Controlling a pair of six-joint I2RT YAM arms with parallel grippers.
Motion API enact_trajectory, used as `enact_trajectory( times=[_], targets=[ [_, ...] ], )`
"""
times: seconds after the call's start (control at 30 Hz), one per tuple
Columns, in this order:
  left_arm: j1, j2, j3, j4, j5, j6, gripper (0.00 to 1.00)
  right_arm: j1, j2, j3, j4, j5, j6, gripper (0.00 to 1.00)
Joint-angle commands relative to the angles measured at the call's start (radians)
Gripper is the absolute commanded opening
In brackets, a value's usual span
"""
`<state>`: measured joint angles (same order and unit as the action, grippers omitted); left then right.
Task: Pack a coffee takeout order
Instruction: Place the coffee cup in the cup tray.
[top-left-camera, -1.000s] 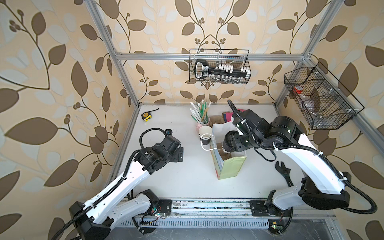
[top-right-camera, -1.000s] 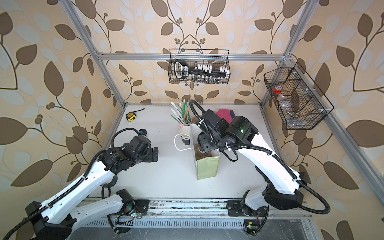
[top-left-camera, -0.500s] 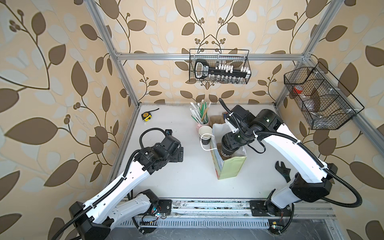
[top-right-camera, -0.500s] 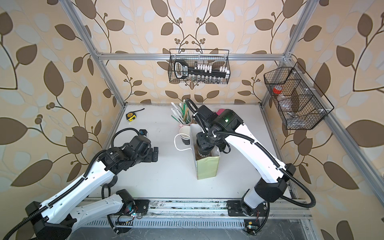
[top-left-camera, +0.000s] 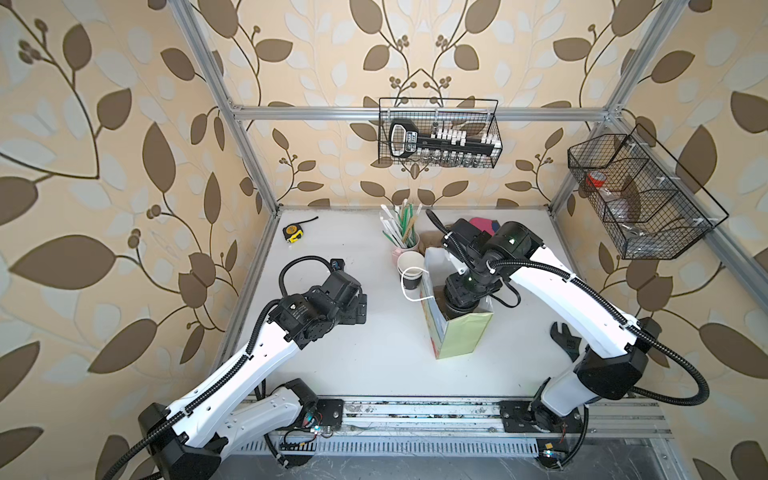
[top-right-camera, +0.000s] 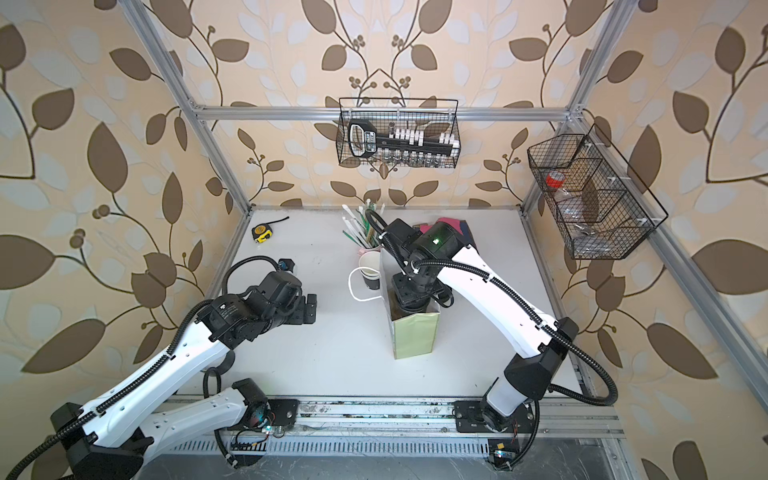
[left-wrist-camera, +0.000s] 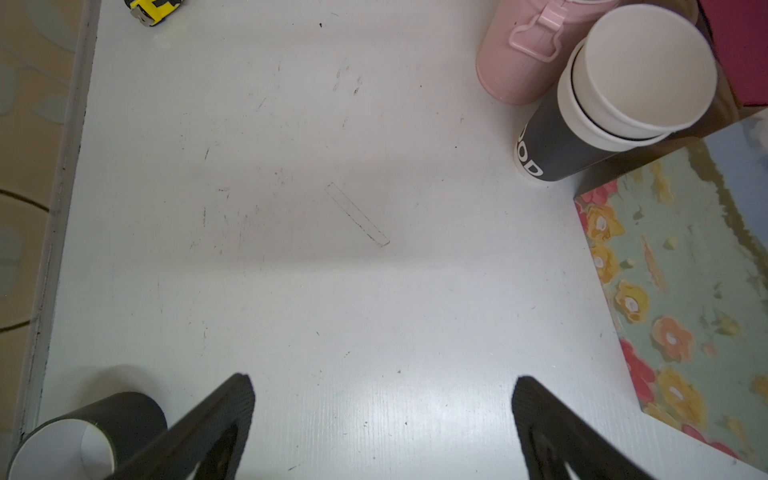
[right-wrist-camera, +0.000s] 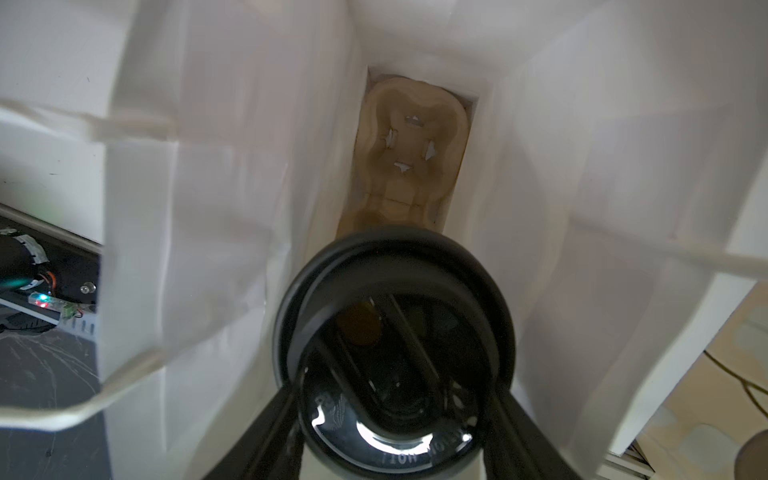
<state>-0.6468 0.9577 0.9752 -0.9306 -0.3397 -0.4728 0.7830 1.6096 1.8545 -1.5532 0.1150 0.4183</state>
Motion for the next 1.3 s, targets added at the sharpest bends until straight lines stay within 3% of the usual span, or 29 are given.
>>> enact_trajectory(
  times=[0.0, 0.53, 1.27],
  targets=[
    [0.003, 0.0, -0.009, 0.004, 0.001, 0.017, 0.99, 0.003, -0.014, -0.011, -0.025, 0.003, -0.011, 0.0],
    [0.003, 0.0, -0.01, 0.002, -0.002, 0.017, 0.99, 0.025, 0.022, -0.023, -0.022, 0.048, 0.067, 0.0],
    [0.004, 0.009, -0.007, -0.004, -0.006, 0.018, 0.99, 0.01, 0.088, -0.042, -0.021, -0.037, 0.164, 0.0]
  ],
)
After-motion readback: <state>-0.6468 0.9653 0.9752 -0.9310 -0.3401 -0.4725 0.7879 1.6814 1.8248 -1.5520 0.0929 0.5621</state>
